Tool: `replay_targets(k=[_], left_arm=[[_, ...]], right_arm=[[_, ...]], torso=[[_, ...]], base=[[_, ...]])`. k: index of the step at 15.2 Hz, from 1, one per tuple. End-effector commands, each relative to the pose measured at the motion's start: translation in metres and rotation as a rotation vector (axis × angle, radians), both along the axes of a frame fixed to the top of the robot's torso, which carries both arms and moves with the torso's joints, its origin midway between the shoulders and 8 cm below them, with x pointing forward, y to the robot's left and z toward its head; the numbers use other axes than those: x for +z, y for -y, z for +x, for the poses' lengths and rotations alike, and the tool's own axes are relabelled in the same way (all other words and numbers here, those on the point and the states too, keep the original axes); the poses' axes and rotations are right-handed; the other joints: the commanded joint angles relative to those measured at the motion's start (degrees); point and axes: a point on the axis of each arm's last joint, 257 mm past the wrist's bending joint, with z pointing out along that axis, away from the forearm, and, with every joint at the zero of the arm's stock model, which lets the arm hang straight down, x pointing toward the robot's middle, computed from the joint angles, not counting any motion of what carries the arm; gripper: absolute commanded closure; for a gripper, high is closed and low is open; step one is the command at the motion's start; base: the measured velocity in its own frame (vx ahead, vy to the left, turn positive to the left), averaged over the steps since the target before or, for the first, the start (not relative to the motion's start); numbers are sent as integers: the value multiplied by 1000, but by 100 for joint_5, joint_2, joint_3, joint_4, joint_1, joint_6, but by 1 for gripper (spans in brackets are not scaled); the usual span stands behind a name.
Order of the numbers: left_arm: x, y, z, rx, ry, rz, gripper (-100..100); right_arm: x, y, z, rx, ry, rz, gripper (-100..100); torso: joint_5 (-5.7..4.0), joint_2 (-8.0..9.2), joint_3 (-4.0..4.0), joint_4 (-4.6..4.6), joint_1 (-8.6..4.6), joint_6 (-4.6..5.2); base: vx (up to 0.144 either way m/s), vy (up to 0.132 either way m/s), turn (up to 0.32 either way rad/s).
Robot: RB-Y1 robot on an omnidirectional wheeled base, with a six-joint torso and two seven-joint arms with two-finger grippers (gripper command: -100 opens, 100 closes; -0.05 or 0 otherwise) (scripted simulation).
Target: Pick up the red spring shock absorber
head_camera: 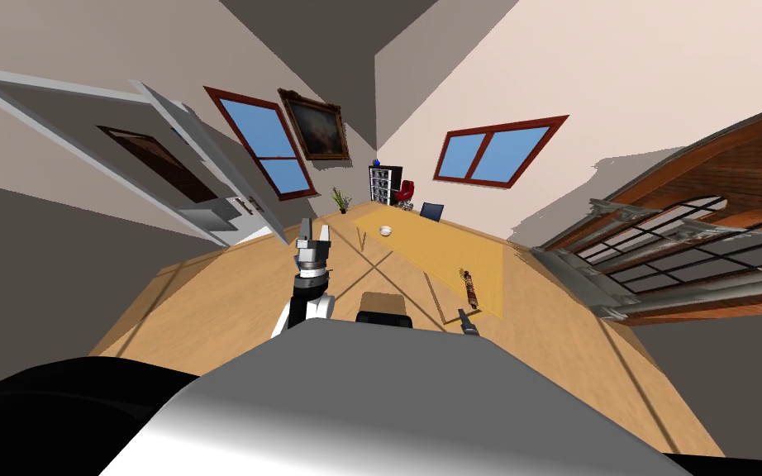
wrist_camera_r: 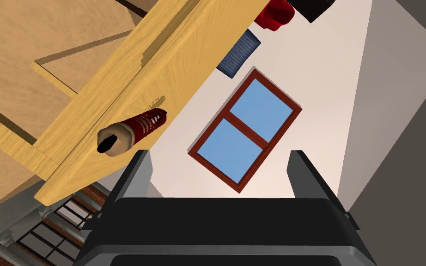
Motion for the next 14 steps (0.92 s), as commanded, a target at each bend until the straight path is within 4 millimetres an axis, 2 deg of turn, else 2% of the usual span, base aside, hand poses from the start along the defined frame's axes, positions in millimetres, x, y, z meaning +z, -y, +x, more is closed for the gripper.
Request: replay_targets(k=[1,7,11,12,14], left_arm=[[0,0,0,0,0,0,0],[0,0,0,0,0,0,0],[0,0,0,0,0,0,0],[0,0,0,0,0,0,0],[0,0,0,0,0,0,0]], right_arm=[[-8,2,-5,-5,-17,0,-100],[-40,23,-42,-3,-136,-58,-100],[-64,38,-75,-10,-231,-88,-100],[-74,49,-93,-1,-287,-120,-100],[-78,51,-98,-6,-300,-120,-100]], torso=[[0,0,0,0,0,0],[0,-4,-2,0,1,-4],[0,-12,-6,-2,2,-2],[0,-10,-6,-2,0,-1],[0,-14,-8,-3,1,-2]], base=[[6,4,-14],[35,21,95],[50,21,90],[59,20,141],[60,15,95]])
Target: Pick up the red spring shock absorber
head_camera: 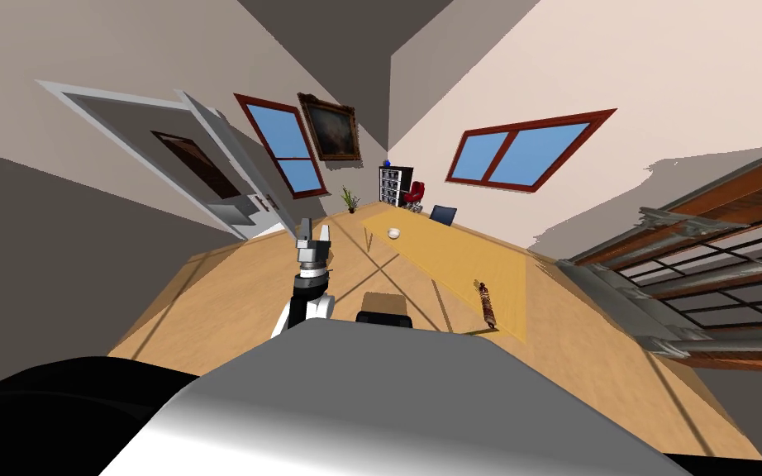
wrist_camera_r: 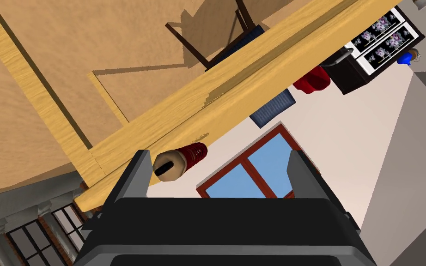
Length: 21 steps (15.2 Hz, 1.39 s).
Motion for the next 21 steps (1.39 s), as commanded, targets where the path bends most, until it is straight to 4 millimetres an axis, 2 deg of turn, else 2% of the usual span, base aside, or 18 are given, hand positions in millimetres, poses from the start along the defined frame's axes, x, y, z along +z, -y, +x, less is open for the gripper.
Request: replay_targets(k=[1,3,5,6,8,9,10,13,15,18,19,21], left_arm=[[0,0,0,0,0,0,0],[0,0,0,0,0,0,0],[0,0,0,0,0,0,0],[0,0,0,0,0,0,0],[0,0,0,0,0,0,0],[0,0,0,0,0,0,0],[0,0,0,0,0,0,0],[0,0,0,0,0,0,0],[0,0,0,0,0,0,0],[0,0,0,0,0,0,0],[0,0,0,0,0,0,0],[0,0,0,0,0,0,0]], right_arm=[[-5,1,-6,-1,-14,-5,-100],[-14,13,-25,10,-74,-37,-100],[-16,14,-28,8,-81,-37,-100],[-18,23,-36,32,-113,-68,-100],[-25,27,-50,19,-146,-70,-100],[-25,27,-50,19,-146,-70,-100],[-28,38,-62,40,-190,-102,-100],[-34,53,-88,51,-263,-136,-100],[-37,78,-117,92,-363,-199,-100],[-38,80,-124,86,-379,-201,-100],[-37,92,-136,109,-424,-232,-100],[-38,93,-139,106,-430,-233,-100]], torso=[[0,0,0,0,0,0],[-1,4,3,1,-3,-3],[-1,1,1,0,-3,0],[-1,7,4,1,-3,1],[-1,1,1,1,-4,-3],[-1,3,1,0,-4,1],[-1,8,4,1,-5,2],[-1,-8,-4,0,-12,-5],[-1,-12,-7,-2,-12,-4],[-3,-22,-13,-5,-18,-1],[-3,-10,-7,-3,-15,1],[-3,-3,-2,0,-15,-4]], base=[[32,7,-4],[55,9,142],[40,4,31],[45,6,153],[55,5,123],[27,-2,-31],[48,-7,128],[82,-14,187],[103,-11,273],[88,-34,80],[44,-23,149],[44,-29,120]])
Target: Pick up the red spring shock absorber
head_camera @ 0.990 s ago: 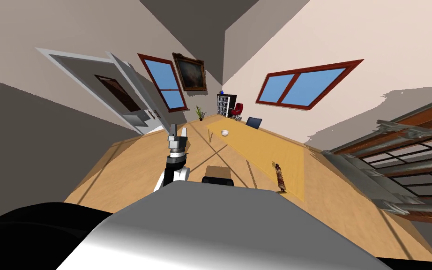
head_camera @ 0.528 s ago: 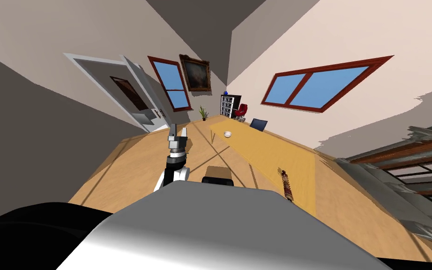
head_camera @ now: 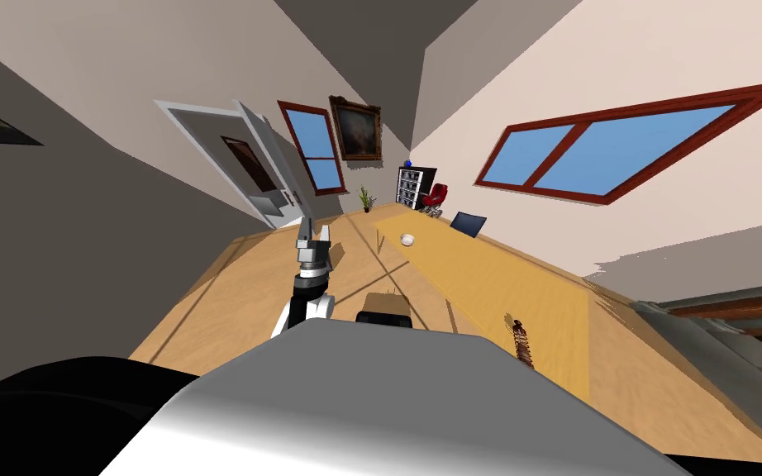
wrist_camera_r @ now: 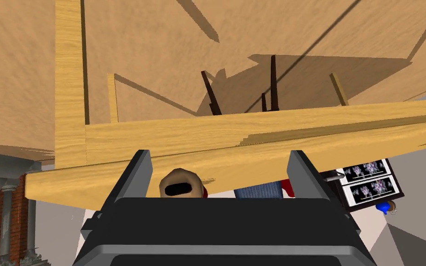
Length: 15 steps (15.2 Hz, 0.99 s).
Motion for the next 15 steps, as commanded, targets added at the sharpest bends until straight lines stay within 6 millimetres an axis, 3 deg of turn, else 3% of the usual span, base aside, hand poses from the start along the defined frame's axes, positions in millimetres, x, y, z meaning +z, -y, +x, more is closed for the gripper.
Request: replay_targets(k=[1,2,5,9,10,13,15], left_arm=[[0,0,0,0,0,0,0],[0,0,0,0,0,0,0],[0,0,0,0,0,0,0],[0,0,0,0,0,0,0],[0,0,0,0,0,0,0],[0,0,0,0,0,0,0],[0,0,0,0,0,0,0]], right_arm=[[1,14,-14,26,-52,-31,-100],[1,15,-18,22,-60,-33,-100],[8,47,-48,82,-183,-105,-100],[8,47,-48,82,-183,-105,-100],[13,62,-60,117,-243,-140,-100],[19,80,-69,163,-307,-180,-100],[19,80,-69,163,-307,-180,-100]], torso=[[0,0,0,0,0,0],[0,-2,0,1,-1,-4],[-1,-14,-7,-2,-17,-9],[-4,-14,-8,-3,-13,1],[-1,-2,-2,-1,-1,2],[-3,-20,-10,-2,-28,-9],[-7,-35,-19,-6,-32,-6]], base=[[51,-30,133],[55,-35,159],[89,-77,288],[69,-64,50],[36,-31,178],[101,-109,339],[96,-92,100]])
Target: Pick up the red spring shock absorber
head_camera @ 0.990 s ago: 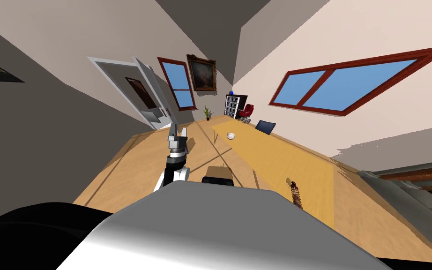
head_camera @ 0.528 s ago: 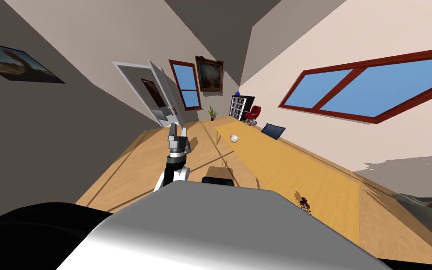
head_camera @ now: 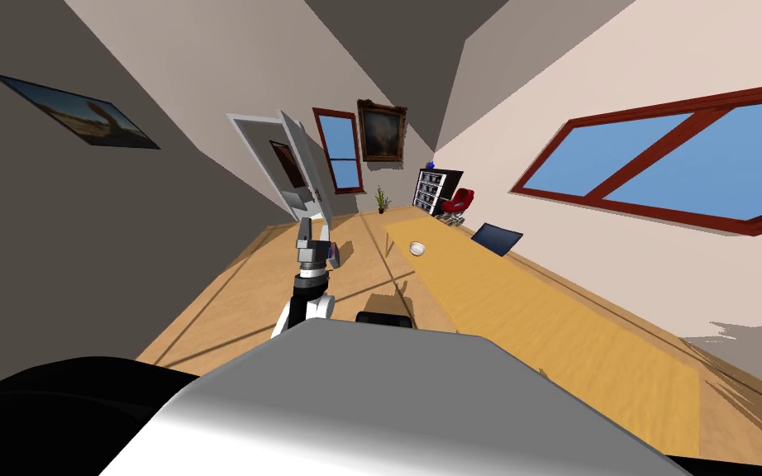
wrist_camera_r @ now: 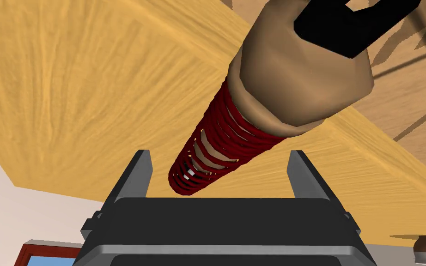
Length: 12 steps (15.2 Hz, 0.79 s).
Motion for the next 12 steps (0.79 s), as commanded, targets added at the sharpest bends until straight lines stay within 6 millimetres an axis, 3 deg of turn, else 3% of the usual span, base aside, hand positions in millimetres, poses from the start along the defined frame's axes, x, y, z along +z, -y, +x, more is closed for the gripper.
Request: replay_targets(k=[1,4,5,8,9,10,12], left_arm=[[0,0,0,0,0,0,0],[0,0,0,0,0,0,0],[0,0,0,0,0,0,0],[0,0,0,0,0,0,0],[0,0,0,0,0,0,0],[0,0,0,0,0,0,0],[0,0,0,0,0,0,0]], right_arm=[[0,0,0,0,0,0,-100],[-11,-11,32,15,37,12,-100],[-9,-5,15,-4,7,-2,-100],[-19,-9,27,-12,11,-4,-100],[-15,-7,22,-8,11,-2,-100],[-16,-8,23,-8,11,-3,100],[-15,-7,23,-9,10,-4,100]], torso=[[0,0,0,0,0,0],[3,47,27,10,19,0],[3,55,32,12,23,1],[7,54,32,12,38,2],[7,59,34,13,34,1],[8,58,34,13,35,3],[6,49,29,12,41,3]], base=[[35,-41,5],[-48,-46,37],[-41,-14,13],[-35,-13,15],[-36,-20,26],[-12,-7,3],[-3,-2,-1]])
